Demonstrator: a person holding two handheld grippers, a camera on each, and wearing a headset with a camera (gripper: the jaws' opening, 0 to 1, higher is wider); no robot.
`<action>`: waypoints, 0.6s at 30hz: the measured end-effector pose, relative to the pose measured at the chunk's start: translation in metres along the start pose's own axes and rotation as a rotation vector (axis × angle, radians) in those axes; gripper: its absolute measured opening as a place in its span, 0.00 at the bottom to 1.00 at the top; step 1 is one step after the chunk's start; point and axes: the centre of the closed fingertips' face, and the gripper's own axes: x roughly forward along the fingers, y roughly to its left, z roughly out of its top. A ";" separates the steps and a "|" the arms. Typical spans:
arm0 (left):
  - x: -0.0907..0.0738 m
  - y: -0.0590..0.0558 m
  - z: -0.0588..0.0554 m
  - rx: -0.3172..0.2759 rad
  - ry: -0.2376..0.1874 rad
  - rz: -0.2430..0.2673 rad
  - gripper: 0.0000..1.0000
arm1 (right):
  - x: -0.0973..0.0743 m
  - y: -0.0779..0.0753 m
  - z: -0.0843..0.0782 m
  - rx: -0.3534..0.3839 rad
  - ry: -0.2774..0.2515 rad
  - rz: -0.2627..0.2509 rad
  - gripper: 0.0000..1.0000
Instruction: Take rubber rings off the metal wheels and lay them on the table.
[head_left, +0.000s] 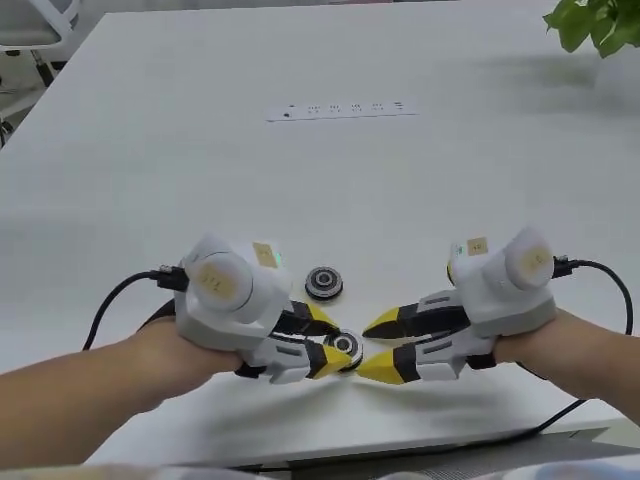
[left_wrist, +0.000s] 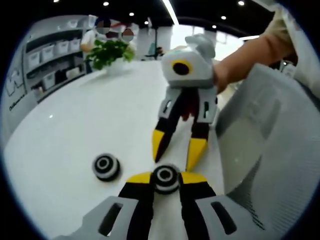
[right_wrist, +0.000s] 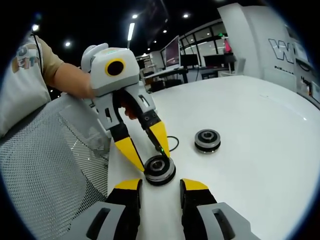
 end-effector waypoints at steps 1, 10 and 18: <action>0.000 0.000 0.000 0.006 0.001 0.002 0.19 | 0.000 0.000 0.000 -0.001 0.001 0.000 0.28; 0.002 -0.002 -0.001 0.075 0.009 0.018 0.15 | 0.001 0.000 0.002 -0.009 -0.005 -0.003 0.28; 0.003 -0.002 0.000 0.076 0.008 0.031 0.14 | 0.005 0.002 0.002 -0.037 0.008 0.005 0.26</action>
